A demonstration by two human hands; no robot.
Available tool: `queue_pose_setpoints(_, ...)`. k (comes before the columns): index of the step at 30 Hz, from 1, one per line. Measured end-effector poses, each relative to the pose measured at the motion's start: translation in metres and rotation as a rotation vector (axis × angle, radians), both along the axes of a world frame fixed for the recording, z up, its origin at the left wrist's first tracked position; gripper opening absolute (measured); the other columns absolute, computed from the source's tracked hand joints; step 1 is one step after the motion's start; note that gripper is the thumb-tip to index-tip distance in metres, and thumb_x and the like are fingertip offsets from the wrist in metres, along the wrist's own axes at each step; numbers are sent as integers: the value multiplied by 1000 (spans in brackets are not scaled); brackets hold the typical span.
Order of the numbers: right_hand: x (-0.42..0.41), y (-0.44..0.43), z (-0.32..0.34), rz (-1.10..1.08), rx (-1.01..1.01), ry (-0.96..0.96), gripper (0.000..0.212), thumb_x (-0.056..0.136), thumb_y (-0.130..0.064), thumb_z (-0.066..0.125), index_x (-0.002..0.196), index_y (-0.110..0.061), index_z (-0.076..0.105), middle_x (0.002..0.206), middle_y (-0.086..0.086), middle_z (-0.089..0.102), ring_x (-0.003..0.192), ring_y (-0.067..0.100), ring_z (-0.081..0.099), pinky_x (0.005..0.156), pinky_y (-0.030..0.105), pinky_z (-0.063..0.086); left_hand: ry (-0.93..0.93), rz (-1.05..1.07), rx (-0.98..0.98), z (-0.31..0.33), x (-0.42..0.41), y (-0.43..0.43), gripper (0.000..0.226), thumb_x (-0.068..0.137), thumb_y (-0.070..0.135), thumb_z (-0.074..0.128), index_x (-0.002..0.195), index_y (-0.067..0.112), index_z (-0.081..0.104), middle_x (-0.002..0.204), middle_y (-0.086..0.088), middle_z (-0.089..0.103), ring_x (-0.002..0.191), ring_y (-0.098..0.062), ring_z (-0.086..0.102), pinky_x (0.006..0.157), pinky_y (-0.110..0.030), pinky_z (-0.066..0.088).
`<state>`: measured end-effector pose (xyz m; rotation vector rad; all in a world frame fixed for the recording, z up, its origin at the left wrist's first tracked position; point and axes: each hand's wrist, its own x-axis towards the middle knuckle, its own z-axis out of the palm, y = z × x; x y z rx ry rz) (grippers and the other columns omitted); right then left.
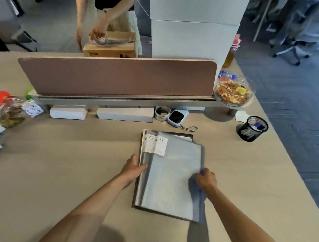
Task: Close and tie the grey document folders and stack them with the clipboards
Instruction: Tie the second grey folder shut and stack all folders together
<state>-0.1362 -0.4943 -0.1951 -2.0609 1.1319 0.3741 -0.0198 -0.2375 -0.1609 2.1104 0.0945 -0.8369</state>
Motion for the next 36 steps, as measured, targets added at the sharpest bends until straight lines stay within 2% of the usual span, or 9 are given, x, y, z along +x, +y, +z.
queue_pose_setpoints(5,-6,-13,-3,-1,71,-108,31,79,-24,63,105,-8,57,107,20,60,95,38,58,83,43,50,158,89,-43,-10,-22,-10,82,86,36,68,147,5,23,150,-10,40,134,-26,43,105,-29,36)
queue_pose_setpoints(10,1,-19,1,-113,292,-199,38,84,-14,61,117,-2,47,107,20,62,97,39,62,82,50,54,190,211,-37,-17,-18,-25,96,66,49,81,138,5,35,136,-9,53,118,-26,57,95,-34,47)
queue_pose_setpoints(13,-1,-24,2,-107,351,-216,31,81,-16,63,107,-2,51,104,18,64,95,35,63,78,45,55,323,266,-168,-15,-9,-30,79,52,47,81,119,10,63,113,-12,71,97,-26,69,90,-35,53)
queue_pose_setpoints(16,-8,-32,3,-118,411,-222,25,80,-16,66,96,-3,53,99,18,64,88,30,63,74,42,52,390,160,-246,4,-11,-35,61,57,48,80,110,17,71,108,-10,75,102,-29,69,101,-43,49)
queue_pose_setpoints(19,-14,-35,16,-135,446,-248,22,84,-14,65,99,-1,56,94,15,60,78,24,56,72,36,45,293,176,-305,18,-12,-47,48,64,34,79,104,8,70,99,-14,75,86,-29,71,88,-40,56)
queue_pose_setpoints(23,-19,-30,35,-189,474,-368,41,93,-19,58,125,6,50,104,19,62,87,33,60,68,39,47,109,194,-308,37,-22,-60,43,72,20,77,111,6,63,92,-13,73,73,-24,69,62,-28,56)
queue_pose_setpoints(27,-12,-34,57,-306,552,-526,43,89,-28,64,116,1,49,82,8,60,62,15,56,42,20,47,9,122,-385,59,-23,-53,58,59,26,78,113,15,60,102,-17,72,83,-27,69,74,-38,58)
queue_pose_setpoints(31,5,-39,82,-290,561,-692,45,85,-35,68,116,-5,53,116,16,66,90,20,68,67,26,58,-199,33,-386,78,-15,-38,70,52,36,76,117,20,55,106,-13,70,87,-24,70,75,-35,58)
queue_pose_setpoints(36,15,-27,122,-205,455,-916,22,91,-15,60,112,-10,56,104,2,68,83,4,68,66,16,55,-371,82,-339,92,0,-20,72,54,31,86,116,31,50,114,11,66,102,-9,65,86,-32,53)
